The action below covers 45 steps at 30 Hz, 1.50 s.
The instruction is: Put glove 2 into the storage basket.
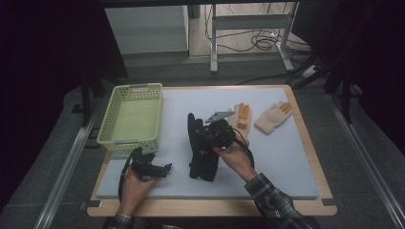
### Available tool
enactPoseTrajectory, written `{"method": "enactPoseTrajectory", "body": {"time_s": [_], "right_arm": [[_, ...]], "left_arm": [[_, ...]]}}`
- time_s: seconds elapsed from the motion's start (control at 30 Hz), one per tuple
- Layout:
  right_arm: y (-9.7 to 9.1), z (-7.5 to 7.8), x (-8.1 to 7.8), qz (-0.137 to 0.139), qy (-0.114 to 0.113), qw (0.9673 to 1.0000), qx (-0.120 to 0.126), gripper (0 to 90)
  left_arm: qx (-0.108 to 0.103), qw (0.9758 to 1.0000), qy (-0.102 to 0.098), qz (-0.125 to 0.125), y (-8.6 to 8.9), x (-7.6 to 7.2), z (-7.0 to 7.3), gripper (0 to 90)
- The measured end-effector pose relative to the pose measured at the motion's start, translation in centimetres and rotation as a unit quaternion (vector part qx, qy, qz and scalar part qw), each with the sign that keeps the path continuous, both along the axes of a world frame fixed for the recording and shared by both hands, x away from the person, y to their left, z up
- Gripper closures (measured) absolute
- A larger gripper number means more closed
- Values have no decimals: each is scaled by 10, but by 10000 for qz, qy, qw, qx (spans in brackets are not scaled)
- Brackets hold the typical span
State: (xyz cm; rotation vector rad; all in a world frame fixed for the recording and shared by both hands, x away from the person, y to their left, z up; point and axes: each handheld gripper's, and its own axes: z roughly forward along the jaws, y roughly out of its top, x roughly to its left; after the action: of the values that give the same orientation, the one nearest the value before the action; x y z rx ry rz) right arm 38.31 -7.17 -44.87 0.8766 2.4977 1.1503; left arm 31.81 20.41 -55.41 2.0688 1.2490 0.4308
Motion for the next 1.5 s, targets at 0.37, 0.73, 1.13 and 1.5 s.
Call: {"method": "enactPoseTrajectory", "body": {"time_s": [0.37,0.73,1.13,1.5], "right_arm": [[-14,-45,-8,52,154,9998,-76,511],[-33,-32,-18,249,-93,9995,-187,593],[14,-66,22,381,-71,9978,-537,522],[18,-55,16,183,-321,9980,-515,868]], "left_arm": [[26,10000,7,-18,0,0,0,4],[25,10000,6,-16,0,0,0,4],[8,10000,17,-1,0,0,0,4],[16,10000,15,-9,0,0,0,4]]}}
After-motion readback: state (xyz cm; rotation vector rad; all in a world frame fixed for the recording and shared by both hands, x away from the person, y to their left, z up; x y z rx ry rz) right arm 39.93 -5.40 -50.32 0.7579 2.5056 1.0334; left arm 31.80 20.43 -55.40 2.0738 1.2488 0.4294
